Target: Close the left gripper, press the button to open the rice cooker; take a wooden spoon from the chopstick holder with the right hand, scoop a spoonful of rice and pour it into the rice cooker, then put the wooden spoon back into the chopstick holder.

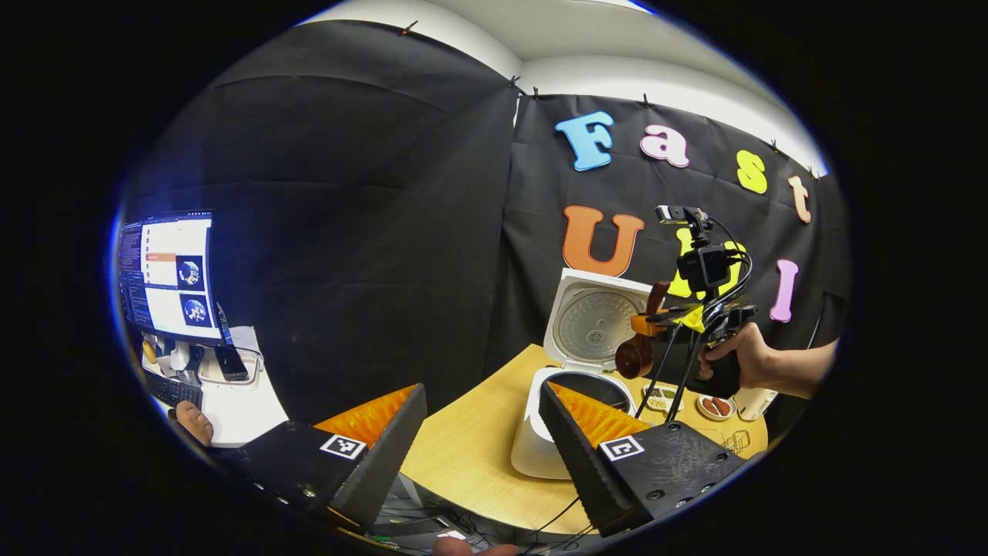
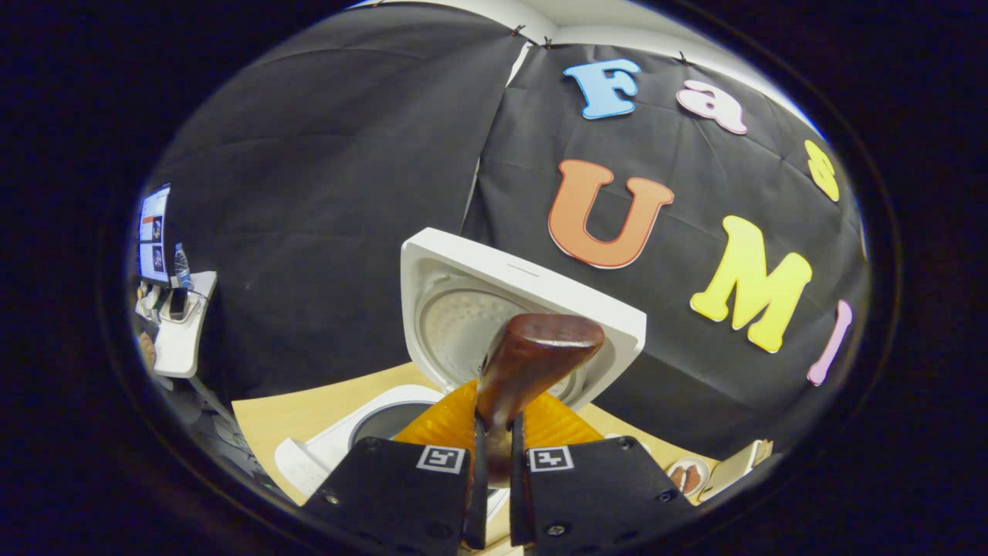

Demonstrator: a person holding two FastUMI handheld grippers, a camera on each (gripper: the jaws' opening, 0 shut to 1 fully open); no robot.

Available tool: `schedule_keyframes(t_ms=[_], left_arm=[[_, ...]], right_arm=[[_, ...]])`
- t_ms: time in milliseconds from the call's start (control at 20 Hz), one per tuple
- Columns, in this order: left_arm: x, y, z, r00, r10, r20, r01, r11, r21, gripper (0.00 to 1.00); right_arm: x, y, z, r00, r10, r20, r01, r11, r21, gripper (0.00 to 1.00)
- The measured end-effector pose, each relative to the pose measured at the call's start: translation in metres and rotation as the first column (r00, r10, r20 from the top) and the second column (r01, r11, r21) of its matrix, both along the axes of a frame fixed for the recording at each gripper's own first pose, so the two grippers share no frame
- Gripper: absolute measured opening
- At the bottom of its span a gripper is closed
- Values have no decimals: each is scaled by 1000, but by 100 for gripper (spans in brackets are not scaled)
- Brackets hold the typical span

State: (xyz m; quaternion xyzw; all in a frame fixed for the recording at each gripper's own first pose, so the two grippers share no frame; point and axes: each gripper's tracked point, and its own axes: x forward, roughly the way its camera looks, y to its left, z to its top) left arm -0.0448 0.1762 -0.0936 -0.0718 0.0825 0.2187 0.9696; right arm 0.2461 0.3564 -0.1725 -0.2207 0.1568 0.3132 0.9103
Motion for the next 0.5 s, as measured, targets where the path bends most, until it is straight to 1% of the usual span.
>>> schedule_keyframes(t_ms=[100,250,350,500], left_arm=[[-2,0,2,1000,2,4,-2,1000,0,94],[-3,-4,5,1000,-5,5,5,1000,3,95],[0,-10,7,1000,-19,2,19,1000,7,95],[4,-22,10,999,-53,-6,53,998,20,95]], right_arm=[[-3,-1,5,1000,-2,-16,3,1000,29,17],[-4,-5,13,998,-22,-59,28,995,101,17],[-8,-11,20,994,-31,-103,49,983,177,17],[-11,-32,29,982,-66,-175,111,959,262,17]])
